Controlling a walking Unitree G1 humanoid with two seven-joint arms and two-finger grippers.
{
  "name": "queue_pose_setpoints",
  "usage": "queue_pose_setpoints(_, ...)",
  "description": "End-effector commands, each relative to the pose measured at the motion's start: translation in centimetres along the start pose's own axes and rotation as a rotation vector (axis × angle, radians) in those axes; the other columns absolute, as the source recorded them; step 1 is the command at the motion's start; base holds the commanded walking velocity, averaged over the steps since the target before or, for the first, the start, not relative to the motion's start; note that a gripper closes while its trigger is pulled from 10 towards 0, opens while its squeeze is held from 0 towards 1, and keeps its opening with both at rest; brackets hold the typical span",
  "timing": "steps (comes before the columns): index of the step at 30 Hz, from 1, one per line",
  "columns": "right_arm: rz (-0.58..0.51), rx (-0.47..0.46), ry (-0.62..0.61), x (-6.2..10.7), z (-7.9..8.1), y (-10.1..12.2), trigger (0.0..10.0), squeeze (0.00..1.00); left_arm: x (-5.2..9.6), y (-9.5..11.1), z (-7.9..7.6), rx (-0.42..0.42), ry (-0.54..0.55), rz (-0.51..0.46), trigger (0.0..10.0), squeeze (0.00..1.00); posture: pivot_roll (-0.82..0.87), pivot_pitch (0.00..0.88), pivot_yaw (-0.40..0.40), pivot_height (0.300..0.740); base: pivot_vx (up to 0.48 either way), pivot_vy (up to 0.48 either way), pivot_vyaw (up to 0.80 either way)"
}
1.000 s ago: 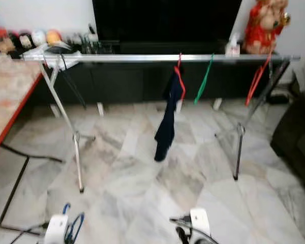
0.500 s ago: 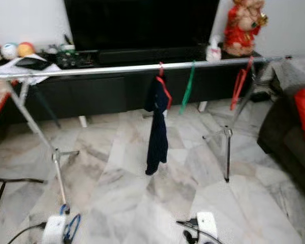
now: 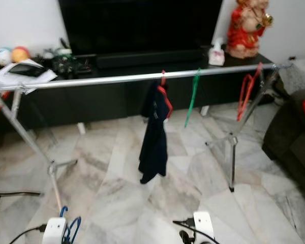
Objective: Hang hanger
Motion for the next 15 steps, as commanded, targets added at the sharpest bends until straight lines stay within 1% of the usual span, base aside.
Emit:
queue_pose_setpoints(1,-0.030,0.001,0.013,-0.21,0.64,1.07,10.0,0.00,0.12,-0.49,1.05,-0.021,0.020,0.018,10.0,0.00,-0.05,0.020,-0.039,0.740,0.311,0.000,0.00)
queue_pose_setpoints(15,-0.032,0.015,0.024,-0.28,1.00,1.23,10.0,0.00,0.12,-0.56,0.99,-0.029,0.018,0.021,10.0,0.00,-0.04,0.025,-0.032,0.740,0.314,0.000,0.00)
Point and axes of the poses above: a point about 5 cm out from each wrist's last joint towards the gripper, its own x axis pointing back from the gripper into the wrist, its own y axis along the axis of the wrist's last joint, z = x × y, the point moved 5 cm from there along -x, pointing out of the wrist towards the gripper, and after that the axes turned 2 degrees about -x, right-handed, at the moved point
